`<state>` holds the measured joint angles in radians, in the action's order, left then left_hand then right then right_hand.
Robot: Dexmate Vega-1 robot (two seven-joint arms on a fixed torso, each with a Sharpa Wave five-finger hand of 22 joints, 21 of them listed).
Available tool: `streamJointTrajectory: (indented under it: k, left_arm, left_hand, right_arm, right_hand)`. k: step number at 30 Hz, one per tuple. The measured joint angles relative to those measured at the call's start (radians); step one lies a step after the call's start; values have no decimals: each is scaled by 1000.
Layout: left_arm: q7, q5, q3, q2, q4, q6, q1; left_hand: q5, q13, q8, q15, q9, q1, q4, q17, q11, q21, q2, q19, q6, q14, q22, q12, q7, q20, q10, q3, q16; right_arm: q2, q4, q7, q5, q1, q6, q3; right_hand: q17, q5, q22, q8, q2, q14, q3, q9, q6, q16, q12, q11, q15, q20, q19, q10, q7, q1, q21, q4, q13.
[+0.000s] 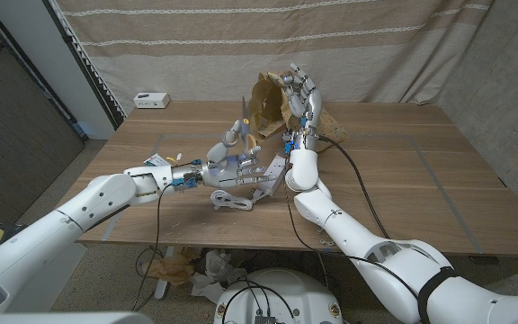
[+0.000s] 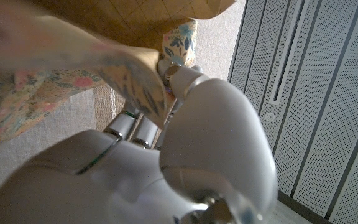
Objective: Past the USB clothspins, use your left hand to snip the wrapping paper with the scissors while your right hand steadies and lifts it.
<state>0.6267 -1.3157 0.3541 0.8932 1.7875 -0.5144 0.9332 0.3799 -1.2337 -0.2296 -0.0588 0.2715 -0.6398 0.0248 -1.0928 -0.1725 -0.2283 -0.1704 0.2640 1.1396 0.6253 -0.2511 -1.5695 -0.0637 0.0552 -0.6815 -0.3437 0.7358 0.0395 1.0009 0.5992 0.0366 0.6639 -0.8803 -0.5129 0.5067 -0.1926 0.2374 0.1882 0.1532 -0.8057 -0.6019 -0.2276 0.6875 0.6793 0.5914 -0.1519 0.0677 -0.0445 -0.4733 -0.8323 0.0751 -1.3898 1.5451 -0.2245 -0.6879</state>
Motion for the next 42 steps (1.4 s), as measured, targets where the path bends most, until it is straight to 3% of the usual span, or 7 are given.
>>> streamJointTrajectory:
  k: [19, 34, 42]
  left_arm:
    - [-12, 5, -20, 8, 0, 17, 11]
    - [10, 7, -6, -1, -13, 6, 0]
    - [15, 7, -5, -3, -16, 4, -1]
  left_hand:
    - [0, 0, 0, 0, 0, 0, 0, -3, 0, 0, 0, 0, 0, 0, 0, 0, 0, 0, 0, 0, 0]
    - [0, 0, 0, 0, 0, 0, 0, -4, -1, 0, 0, 0, 0, 0, 0, 0, 0, 0, -1, 0, 0]
    - [0, 0, 1, 0, 0, 5, 0, -4, -1, 0, 5, 0, 0, 7, 0, 0, 0, 0, -1, 0, 4]
  right_arm:
    - [-21, 9, -1, 1, -1, 16, 1]
    - [-27, -45, -15, -9, -35, -1, -11]
    - [-50, -27, -37, -10, -32, -5, -13]
  right_hand:
    - [0, 0, 0, 0, 0, 0, 0, 0, 0, 0, -4, 0, 0, 0, 0, 0, 0, 0, 0, 0, 0]
    - [0, 2, -5, 0, 0, 0, 0, 5, 5, 0, -16, 4, 0, -2, 9, -4, 5, 0, 0, 0, 17]
    - [0, 3, -2, 0, 0, 0, -4, 5, 11, 0, -32, 13, 0, -2, 9, 6, 11, 0, 8, -4, 32]
